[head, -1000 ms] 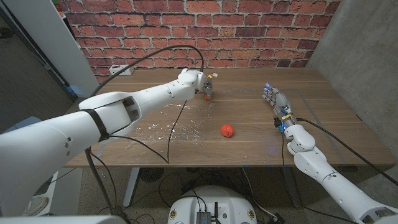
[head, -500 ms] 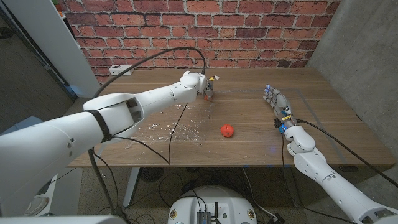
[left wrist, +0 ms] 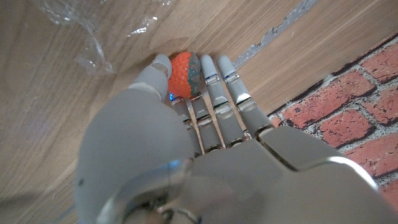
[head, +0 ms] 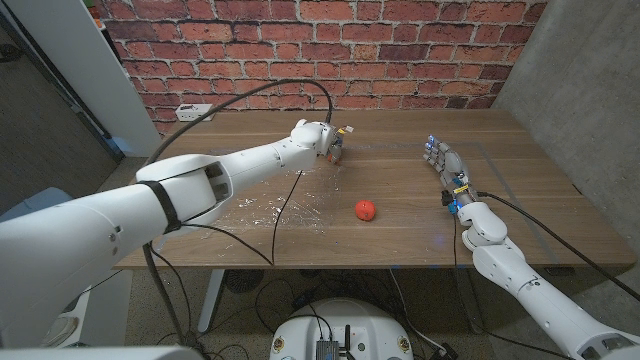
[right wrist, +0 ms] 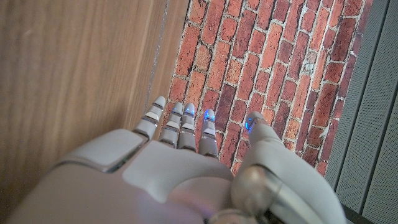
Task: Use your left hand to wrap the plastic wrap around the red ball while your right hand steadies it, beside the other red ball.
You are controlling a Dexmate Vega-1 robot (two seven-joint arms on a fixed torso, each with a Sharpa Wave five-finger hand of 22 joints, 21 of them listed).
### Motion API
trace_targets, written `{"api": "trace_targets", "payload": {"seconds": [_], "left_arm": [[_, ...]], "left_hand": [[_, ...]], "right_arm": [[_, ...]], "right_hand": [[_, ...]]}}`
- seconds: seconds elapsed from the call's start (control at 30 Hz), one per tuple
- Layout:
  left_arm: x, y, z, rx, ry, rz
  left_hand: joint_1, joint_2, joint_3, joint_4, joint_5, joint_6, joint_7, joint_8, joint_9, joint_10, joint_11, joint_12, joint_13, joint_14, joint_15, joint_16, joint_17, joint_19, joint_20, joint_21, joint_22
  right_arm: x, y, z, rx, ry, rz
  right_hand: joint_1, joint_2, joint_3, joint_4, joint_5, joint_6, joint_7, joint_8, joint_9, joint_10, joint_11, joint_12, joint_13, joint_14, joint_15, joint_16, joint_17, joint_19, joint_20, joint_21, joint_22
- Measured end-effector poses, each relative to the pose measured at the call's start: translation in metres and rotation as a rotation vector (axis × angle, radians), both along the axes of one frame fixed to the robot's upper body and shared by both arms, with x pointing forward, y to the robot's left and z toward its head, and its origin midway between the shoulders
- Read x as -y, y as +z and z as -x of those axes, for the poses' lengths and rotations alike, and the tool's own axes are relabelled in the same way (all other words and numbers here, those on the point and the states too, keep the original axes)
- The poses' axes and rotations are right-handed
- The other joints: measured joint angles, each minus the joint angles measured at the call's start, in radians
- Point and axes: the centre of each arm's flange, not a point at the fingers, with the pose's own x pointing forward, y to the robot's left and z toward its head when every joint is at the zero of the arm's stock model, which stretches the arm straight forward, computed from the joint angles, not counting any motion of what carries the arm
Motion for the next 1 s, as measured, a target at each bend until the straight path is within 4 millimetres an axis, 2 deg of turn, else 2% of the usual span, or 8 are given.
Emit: {"api": "trace_targets", "payload": {"seconds": [0.03,0.07,0.33,0.6,1.0], "left_arm": [[-0.001,0.0,0.0,0.009,-0.001,0.003],[-0.001,0.0,0.001,0.012,-0.001,0.004],[-0.006,-0.002,0.009,0.053,-0.023,0.026],[-0.013,0.001,0.026,0.117,-0.052,0.066],[-0.027,-0.008,0.058,0.159,-0.107,0.11]], "left_hand": [[0.0,0.0,0.0,0.0,0.0,0.002,-0.002,0.003,0.0,0.002,0.002,0.0,0.0,0.002,0.002,0.007,0.01,0.0,0.0,0.004,0.002],[0.0,0.0,0.0,0.0,0.0,0.002,-0.002,0.007,0.0,0.002,0.002,0.0,0.0,0.024,-0.014,0.014,0.017,0.0,0.0,0.004,0.003],[0.0,0.0,-0.006,0.006,0.0,0.007,-0.007,0.018,0.001,0.005,0.005,0.001,0.0,0.025,-0.014,0.014,0.032,-0.004,0.004,0.02,0.005],[0.011,-0.011,-0.01,0.01,0.0,0.012,-0.012,0.027,0.001,0.01,0.007,0.001,0.001,0.026,-0.012,0.014,0.039,-0.013,0.005,0.037,0.008],[0.015,-0.015,-0.014,0.014,0.0,0.012,-0.012,0.036,0.001,0.012,0.009,0.001,0.001,0.029,-0.011,-0.001,0.046,-0.024,0.005,0.053,0.013]], "right_arm": [[0.0,0.001,0.0,0.001,0.0,0.001],[0.0,0.001,0.0,0.001,0.0,0.001],[-0.001,0.003,0.002,0.004,-0.001,0.005],[-0.002,0.003,0.005,0.003,-0.002,0.012],[-0.009,0.007,0.006,-0.006,0.004,0.034]], "right_hand": [[0.0,0.0,0.0,0.0,0.0,0.0,0.0,0.0,0.0,0.0,0.0,0.0,0.0,0.0,0.0,0.0,0.0,0.0,0.0,0.0,0.0],[0.0,0.0,0.0,0.0,0.0,0.0,0.0,0.0,0.0,0.0,0.0,0.0,0.0,0.0,0.0,0.0,0.0,0.0,0.0,0.0,0.0],[0.0,0.0,0.0,0.0,0.0,0.011,0.0,0.0,0.0,0.0,0.0,0.0,0.0,0.0,0.0,0.0,0.0,0.0,0.0,0.0,0.0],[0.0,0.0,0.0,0.0,0.0,0.011,0.0,0.0,0.0,0.004,0.004,0.0,0.0,0.003,-0.003,0.0,0.0,0.0,0.0,0.0,0.0],[0.0,0.0,0.0,0.0,0.0,0.011,0.0,0.0,0.0,0.004,0.004,0.0,0.0,0.005,-0.006,0.0,0.005,0.004,0.004,0.0,0.0]]}}
